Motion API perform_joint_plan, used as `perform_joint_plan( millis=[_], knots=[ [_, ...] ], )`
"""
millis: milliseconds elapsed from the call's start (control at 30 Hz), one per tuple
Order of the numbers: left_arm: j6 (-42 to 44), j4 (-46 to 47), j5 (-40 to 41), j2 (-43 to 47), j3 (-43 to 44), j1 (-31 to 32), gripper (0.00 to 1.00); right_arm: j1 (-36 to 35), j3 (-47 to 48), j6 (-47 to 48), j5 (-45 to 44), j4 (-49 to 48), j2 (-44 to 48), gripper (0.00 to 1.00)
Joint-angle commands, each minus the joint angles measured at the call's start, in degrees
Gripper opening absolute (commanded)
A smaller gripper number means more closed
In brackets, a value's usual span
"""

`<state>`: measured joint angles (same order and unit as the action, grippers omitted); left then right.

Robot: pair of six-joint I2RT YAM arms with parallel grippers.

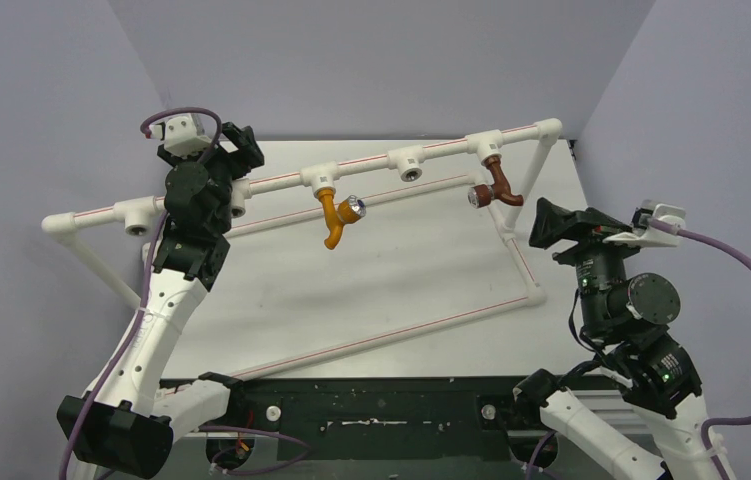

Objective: Install the water faucets

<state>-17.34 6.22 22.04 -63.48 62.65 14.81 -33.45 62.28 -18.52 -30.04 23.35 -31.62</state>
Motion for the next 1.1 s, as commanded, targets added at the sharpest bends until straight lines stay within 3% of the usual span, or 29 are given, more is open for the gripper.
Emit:
perform_joint_plan(
  millis=[0,167,500,833,1067],
  knots=[
    [0.2,-14.3,-1.6,-2.9,-4.3,0.8,0.78,-0.6,2.1,27.0,5.2,-3.0,-0.3,0.84],
    [0.2,-14.3,-1.6,-3.0,-4.4,0.8,0.78,-0.6,3.6,42.7,15.5,2.4,-1.0,0.88],
    [0.0,-14.3,-2.1,-2.9,-4.3,0.8,0.78,-3.8,-2.6,71.5,11.1,6.7,-1.1,0.91],
    [0.0,-14.2,-2.5,-2.8,-4.4,0.8,0.78,-4.4,-13.8,92.5,8.4,-16.5,-4.4,0.92],
    [0.0,-14.3,-2.6,-2.8,-4.3,0.8,0.78,-4.5,-13.9,96.5,8.8,-26.1,-9.6,0.89]
  ],
)
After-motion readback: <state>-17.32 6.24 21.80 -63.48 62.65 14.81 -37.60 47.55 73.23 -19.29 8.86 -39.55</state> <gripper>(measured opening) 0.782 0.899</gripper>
